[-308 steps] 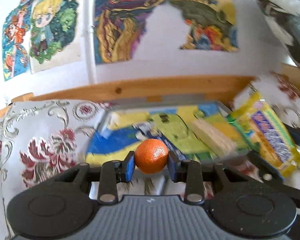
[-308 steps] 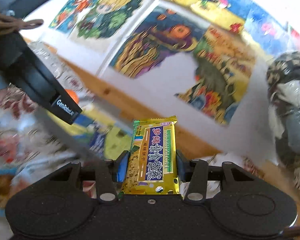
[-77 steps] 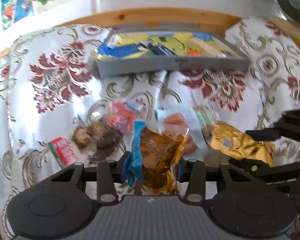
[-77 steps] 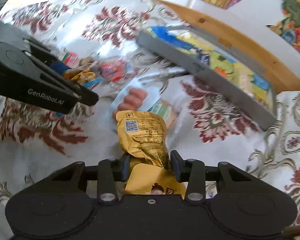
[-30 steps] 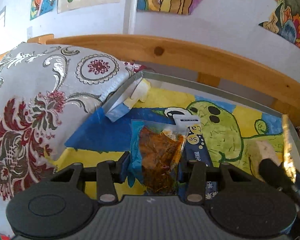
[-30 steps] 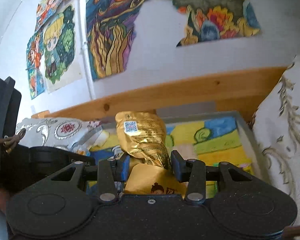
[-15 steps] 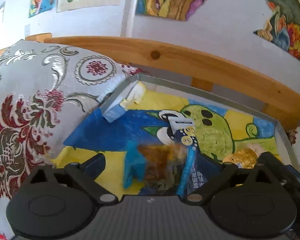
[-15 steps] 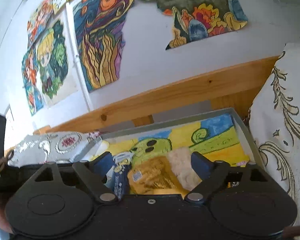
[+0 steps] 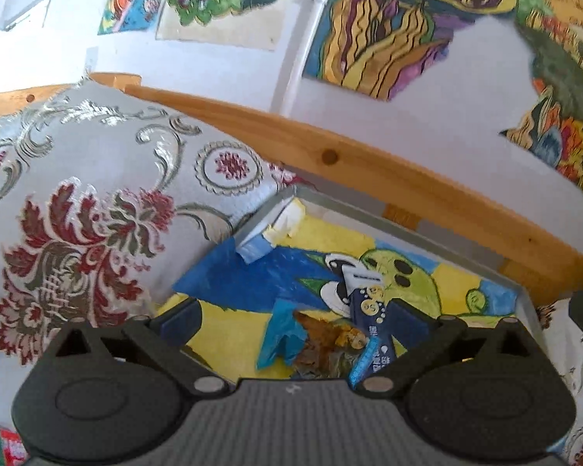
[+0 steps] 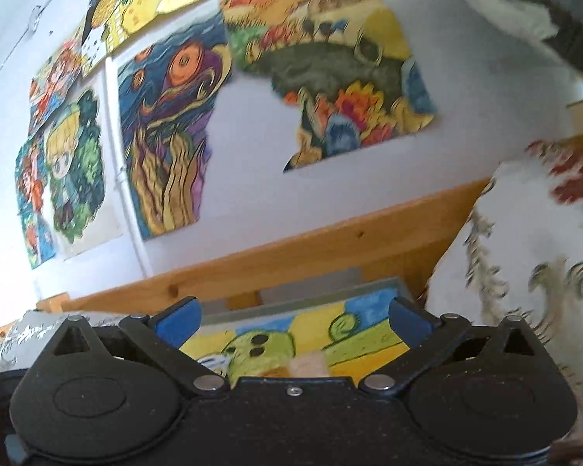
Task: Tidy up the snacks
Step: 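Carry both packets into the grey tray and open both tools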
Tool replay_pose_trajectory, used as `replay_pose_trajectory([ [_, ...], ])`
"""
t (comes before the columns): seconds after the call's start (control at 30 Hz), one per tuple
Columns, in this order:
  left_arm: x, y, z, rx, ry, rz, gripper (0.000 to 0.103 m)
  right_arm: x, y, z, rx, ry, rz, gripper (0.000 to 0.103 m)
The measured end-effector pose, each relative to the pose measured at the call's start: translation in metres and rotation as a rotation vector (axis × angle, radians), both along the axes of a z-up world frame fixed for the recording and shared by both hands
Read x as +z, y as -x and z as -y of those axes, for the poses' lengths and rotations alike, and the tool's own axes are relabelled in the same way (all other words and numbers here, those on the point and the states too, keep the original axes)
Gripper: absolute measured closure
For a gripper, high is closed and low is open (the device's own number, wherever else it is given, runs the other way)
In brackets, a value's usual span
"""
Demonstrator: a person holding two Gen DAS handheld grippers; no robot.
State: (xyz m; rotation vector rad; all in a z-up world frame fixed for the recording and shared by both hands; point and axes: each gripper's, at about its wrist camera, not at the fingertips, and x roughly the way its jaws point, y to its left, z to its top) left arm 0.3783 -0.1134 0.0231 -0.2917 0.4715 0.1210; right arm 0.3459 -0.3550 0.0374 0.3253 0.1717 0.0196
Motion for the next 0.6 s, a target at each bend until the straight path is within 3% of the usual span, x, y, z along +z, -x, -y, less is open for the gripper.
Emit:
replay_pose_trajectory([
  [0.33, 0.032, 0.053, -0.008, 0.001, 0.003, 0.047, 0.001, 0.026, 0.048, -0.003, -0.057, 0.034, -0.013, 0.001],
  [0.6, 0.041, 0.114, -0.028, -0.014, 0.019, 0.067, 0.001, 0.035, 0.099, -0.027, -0.054, 0.087, -0.029, 0.001],
])
